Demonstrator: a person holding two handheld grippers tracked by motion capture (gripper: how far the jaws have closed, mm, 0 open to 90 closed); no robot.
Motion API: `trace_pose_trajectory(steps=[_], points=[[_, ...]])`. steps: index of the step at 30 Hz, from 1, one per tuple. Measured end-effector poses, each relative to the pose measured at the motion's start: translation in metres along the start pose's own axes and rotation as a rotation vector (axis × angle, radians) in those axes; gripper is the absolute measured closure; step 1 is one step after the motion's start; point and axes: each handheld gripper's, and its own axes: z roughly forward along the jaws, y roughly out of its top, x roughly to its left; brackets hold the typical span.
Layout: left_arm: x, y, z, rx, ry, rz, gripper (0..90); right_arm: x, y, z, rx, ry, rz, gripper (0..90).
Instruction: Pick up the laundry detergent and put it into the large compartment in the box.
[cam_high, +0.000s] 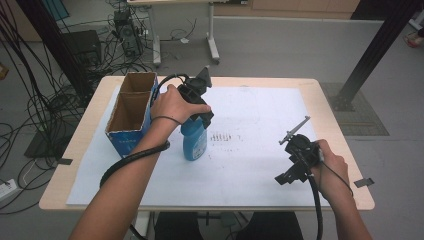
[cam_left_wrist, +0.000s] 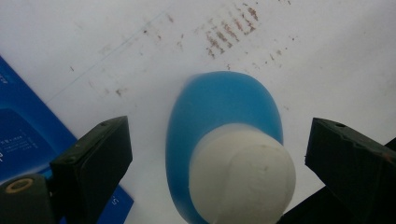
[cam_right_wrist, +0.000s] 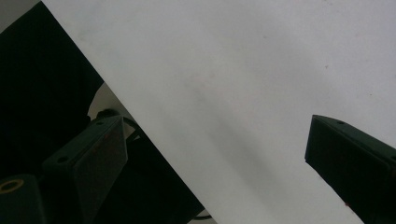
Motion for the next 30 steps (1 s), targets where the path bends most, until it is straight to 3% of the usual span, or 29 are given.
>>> trace_pose_trajectory(steps=[30], points=[[-0.002,-0.005,0.014,-0.009,0.0,-0.007,7.9,0.0,0.001,0.004,0.005,-0.001,0.0,5.4]])
